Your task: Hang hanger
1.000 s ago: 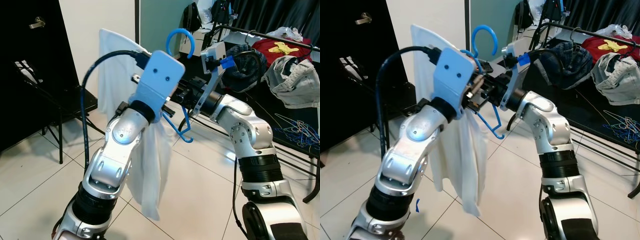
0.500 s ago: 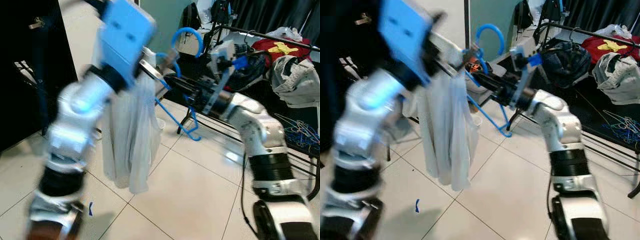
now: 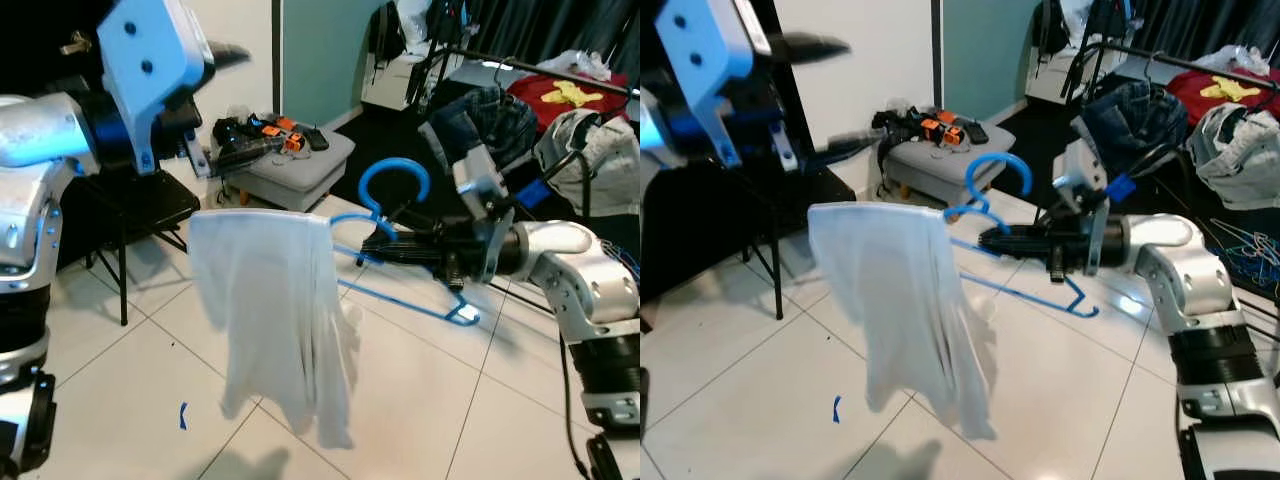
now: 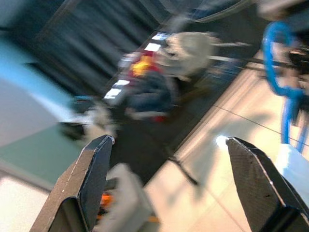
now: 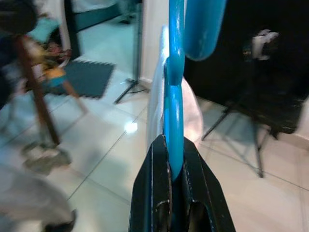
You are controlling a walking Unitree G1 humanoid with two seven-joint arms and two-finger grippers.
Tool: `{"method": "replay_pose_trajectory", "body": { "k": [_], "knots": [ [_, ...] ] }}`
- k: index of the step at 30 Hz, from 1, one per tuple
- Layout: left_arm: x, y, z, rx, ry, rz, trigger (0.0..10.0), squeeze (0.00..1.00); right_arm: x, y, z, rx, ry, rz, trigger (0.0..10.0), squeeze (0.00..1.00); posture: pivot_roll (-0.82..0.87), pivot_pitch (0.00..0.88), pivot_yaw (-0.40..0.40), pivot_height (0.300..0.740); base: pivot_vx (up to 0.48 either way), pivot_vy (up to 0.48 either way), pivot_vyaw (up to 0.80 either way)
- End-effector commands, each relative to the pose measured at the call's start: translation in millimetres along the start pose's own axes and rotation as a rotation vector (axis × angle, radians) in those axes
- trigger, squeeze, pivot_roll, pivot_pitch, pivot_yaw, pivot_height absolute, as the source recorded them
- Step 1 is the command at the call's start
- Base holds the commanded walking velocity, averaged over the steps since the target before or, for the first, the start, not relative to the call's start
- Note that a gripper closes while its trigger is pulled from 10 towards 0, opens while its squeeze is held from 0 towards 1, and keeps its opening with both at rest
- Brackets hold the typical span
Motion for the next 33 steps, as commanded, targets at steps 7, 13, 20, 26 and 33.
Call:
{"method": "replay_pose_trajectory", "body": {
  "k": [7, 13, 20, 26, 33],
  "knots": [
    [-49.3, -3.9, -8.6, 0.070, -0.505, -0.062, 10.0, 0.00, 17.3, 26.9, 18.5, -0.078, 0.145, -0.082, 10.0, 0.00, -0.03, 0.000, -0.015, 0.740, 0.000, 0.000, 0.00],
    [-58.5, -7.7, -18.0, 0.107, -0.607, -0.081, 10.0, 0.00, 19.8, 31.1, 22.5, -0.110, 0.159, -0.091, 10.0, 0.00, -0.02, 0.000, -0.009, 0.740, 0.000, 0.000, 0.00],
    [-60.0, -18.7, -24.8, 0.184, -0.650, -0.105, 0.0, 0.00, 26.2, 32.2, 27.7, -0.123, 0.189, -0.102, 10.0, 0.00, -0.02, 0.000, -0.007, 0.740, 0.000, 0.000, 0.00],
    [-65.3, -26.8, -19.3, 0.193, -0.638, -0.142, 0.0, 0.00, 28.4, 36.7, 29.4, -0.136, 0.199, -0.116, 10.0, 0.00, -0.02, 0.000, -0.005, 0.740, 0.000, 0.000, 0.00],
    [-80.7, -37.2, -16.3, 0.220, -0.679, -0.177, 0.0, 0.00, 28.7, 41.4, 31.9, -0.153, 0.190, -0.137, 10.0, 0.00, -0.02, 0.000, 0.002, 0.740, 0.000, 0.000, 0.00]
  ]
}}
Point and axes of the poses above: a point about 5 cm out from each wrist's last joint towards the gripper, its own z axis pointing out of the wrist towards the gripper, its own y axis along the axis of the wrist's last joint, x = y × z, the point moved 6 cm from there along z, pointing out of the wrist towards the gripper, and after that the axes turned 3 degrees about z, right-handed, at the moved point
